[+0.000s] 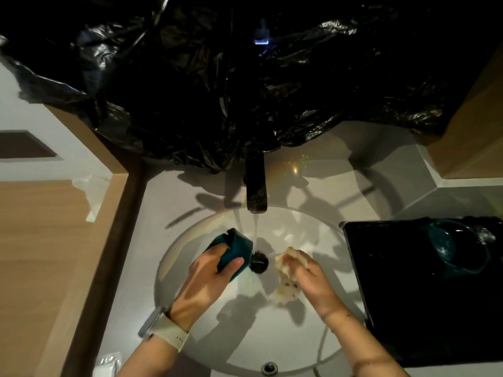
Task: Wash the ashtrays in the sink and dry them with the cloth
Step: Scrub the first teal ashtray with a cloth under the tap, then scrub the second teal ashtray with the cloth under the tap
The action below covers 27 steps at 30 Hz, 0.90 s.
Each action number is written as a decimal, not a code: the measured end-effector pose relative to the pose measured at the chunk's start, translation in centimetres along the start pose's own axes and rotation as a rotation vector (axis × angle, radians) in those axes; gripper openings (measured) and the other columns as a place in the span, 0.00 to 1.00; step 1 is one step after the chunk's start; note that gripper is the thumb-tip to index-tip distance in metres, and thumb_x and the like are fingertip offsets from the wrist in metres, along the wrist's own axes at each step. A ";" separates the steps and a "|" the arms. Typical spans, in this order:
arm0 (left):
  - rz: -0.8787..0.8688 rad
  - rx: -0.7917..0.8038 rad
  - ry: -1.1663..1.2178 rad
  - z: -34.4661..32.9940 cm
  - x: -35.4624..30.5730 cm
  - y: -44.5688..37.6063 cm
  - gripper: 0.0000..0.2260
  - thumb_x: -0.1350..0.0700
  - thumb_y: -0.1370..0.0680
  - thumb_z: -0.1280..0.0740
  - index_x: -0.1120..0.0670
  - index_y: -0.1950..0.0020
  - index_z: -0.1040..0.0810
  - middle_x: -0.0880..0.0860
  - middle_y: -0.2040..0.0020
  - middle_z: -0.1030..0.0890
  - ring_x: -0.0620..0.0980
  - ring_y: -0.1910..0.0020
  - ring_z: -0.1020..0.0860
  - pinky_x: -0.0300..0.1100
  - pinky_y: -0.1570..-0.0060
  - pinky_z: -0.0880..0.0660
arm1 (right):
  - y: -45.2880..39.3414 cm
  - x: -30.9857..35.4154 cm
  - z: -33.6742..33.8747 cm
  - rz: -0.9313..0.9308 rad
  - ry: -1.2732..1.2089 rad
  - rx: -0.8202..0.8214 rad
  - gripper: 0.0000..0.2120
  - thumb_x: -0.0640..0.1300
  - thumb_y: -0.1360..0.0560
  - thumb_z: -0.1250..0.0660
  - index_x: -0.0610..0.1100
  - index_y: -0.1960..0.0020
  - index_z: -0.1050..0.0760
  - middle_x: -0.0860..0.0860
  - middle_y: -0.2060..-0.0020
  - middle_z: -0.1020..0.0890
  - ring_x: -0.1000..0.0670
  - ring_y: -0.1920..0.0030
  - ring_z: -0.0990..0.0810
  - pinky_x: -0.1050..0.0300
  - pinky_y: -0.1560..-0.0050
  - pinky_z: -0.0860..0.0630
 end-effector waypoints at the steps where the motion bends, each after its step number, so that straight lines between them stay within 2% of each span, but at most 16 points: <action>1: -0.134 -0.069 -0.189 0.9 -0.6 0.0 0.11 0.48 0.22 0.34 0.55 0.53 0.22 0.50 0.59 0.19 0.51 0.60 0.22 0.37 0.60 0.30 | 0.1 0.2 0.0 0.000 0.005 -0.014 0.09 0.43 0.20 0.39 0.39 0.51 0.23 0.51 0.59 0.21 0.53 0.54 0.22 0.66 0.54 0.27; 3: -0.359 -0.211 -0.487 2.4 -1.6 0.3 0.14 0.45 0.24 0.37 0.55 0.58 0.23 0.49 0.63 0.19 0.52 0.63 0.22 0.37 0.61 0.34 | 0.1 0.8 -0.2 0.005 0.011 -0.026 0.12 0.48 0.21 0.38 0.39 0.51 0.23 0.50 0.62 0.22 0.51 0.56 0.23 0.60 0.53 0.29; 5: -0.413 -0.272 -0.620 3.9 -1.6 0.1 0.16 0.44 0.24 0.40 0.56 0.57 0.21 0.51 0.61 0.18 0.54 0.63 0.21 0.41 0.58 0.32 | 0.1 1.2 -0.3 -0.003 0.022 -0.021 0.13 0.50 0.22 0.38 0.41 0.50 0.22 0.51 0.62 0.21 0.51 0.57 0.22 0.59 0.53 0.30; 8: -0.336 -0.301 -0.643 6.0 -0.4 -1.6 0.18 0.45 0.24 0.40 0.59 0.54 0.19 0.55 0.59 0.17 0.58 0.64 0.20 0.47 0.59 0.24 | 0.1 1.7 -0.8 -0.012 0.023 0.026 0.11 0.49 0.21 0.39 0.45 0.48 0.21 0.51 0.57 0.19 0.53 0.56 0.21 0.65 0.57 0.26; 11: -0.256 -0.307 -0.674 7.5 0.6 -3.8 0.21 0.44 0.25 0.42 0.59 0.56 0.18 0.56 0.59 0.16 0.59 0.61 0.18 0.47 0.52 0.26 | 0.3 2.5 -1.2 -0.017 0.001 0.071 0.10 0.48 0.20 0.37 0.43 0.46 0.22 0.50 0.55 0.20 0.55 0.55 0.21 0.74 0.66 0.27; 14: -0.176 -0.310 -0.684 8.5 1.5 -5.5 0.19 0.45 0.22 0.38 0.60 0.50 0.19 0.58 0.54 0.17 0.60 0.55 0.19 0.52 0.49 0.25 | 0.2 2.9 -1.7 -0.012 0.004 0.088 0.13 0.53 0.22 0.37 0.44 0.46 0.22 0.50 0.54 0.18 0.53 0.51 0.18 0.71 0.62 0.26; 17: -0.095 -0.340 -0.578 9.2 2.7 -7.1 0.15 0.48 0.21 0.34 0.59 0.44 0.21 0.58 0.45 0.19 0.60 0.48 0.23 0.51 0.45 0.28 | -0.2 2.8 -1.7 -0.008 0.012 0.053 0.18 0.60 0.25 0.37 0.48 0.46 0.21 0.53 0.54 0.17 0.54 0.48 0.19 0.66 0.56 0.26; 19: -0.078 -0.362 -0.511 9.4 3.3 -7.9 0.15 0.48 0.20 0.34 0.58 0.41 0.22 0.57 0.44 0.21 0.57 0.47 0.26 0.49 0.46 0.28 | -0.3 3.0 -1.4 -0.014 0.004 0.011 0.14 0.58 0.23 0.39 0.52 0.45 0.21 0.52 0.52 0.17 0.57 0.47 0.20 0.67 0.53 0.29; 21: -0.105 -0.364 -0.513 9.5 3.4 -8.5 0.15 0.49 0.21 0.33 0.58 0.41 0.22 0.57 0.45 0.20 0.58 0.48 0.26 0.49 0.48 0.28 | -0.5 3.4 -1.2 -0.008 0.015 -0.005 0.09 0.54 0.21 0.40 0.55 0.50 0.22 0.46 0.54 0.18 0.60 0.52 0.20 0.72 0.56 0.28; 22: -0.120 -0.360 -0.533 9.4 3.4 -8.9 0.15 0.50 0.22 0.31 0.59 0.41 0.21 0.58 0.46 0.20 0.59 0.49 0.25 0.50 0.47 0.28 | -0.6 3.5 -1.2 -0.005 0.016 0.003 0.07 0.53 0.20 0.40 0.56 0.51 0.23 0.47 0.55 0.18 0.63 0.55 0.20 0.74 0.59 0.28; 24: -0.114 -0.359 -0.544 9.5 3.3 -9.4 0.15 0.52 0.23 0.29 0.61 0.43 0.21 0.60 0.48 0.20 0.62 0.49 0.24 0.54 0.43 0.29 | -0.4 3.7 -1.2 0.011 -0.008 0.034 0.08 0.53 0.21 0.40 0.56 0.49 0.23 0.57 0.57 0.17 0.67 0.57 0.21 0.75 0.59 0.29; 26: -0.083 -0.382 -0.529 9.6 2.7 -9.0 0.17 0.53 0.24 0.28 0.61 0.41 0.22 0.60 0.46 0.22 0.63 0.46 0.24 0.57 0.35 0.35 | 0.1 3.5 -0.9 0.015 -0.032 0.037 0.15 0.56 0.23 0.39 0.49 0.44 0.21 0.58 0.61 0.18 0.59 0.58 0.20 0.69 0.56 0.28; 27: -0.064 -0.401 -0.514 9.7 2.3 -8.3 0.18 0.53 0.25 0.28 0.60 0.38 0.23 0.60 0.44 0.23 0.63 0.43 0.25 0.59 0.31 0.38 | 0.5 3.6 -0.8 0.007 -0.069 0.025 0.17 0.54 0.22 0.39 0.44 0.43 0.22 0.52 0.62 0.20 0.51 0.58 0.20 0.67 0.57 0.27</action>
Point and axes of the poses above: each hand's wrist, its own y-axis away from the middle knuckle, its own z-axis out of the back of the hand, x = y × z, the point moved 7 cm from there along -y, towards the middle knuckle
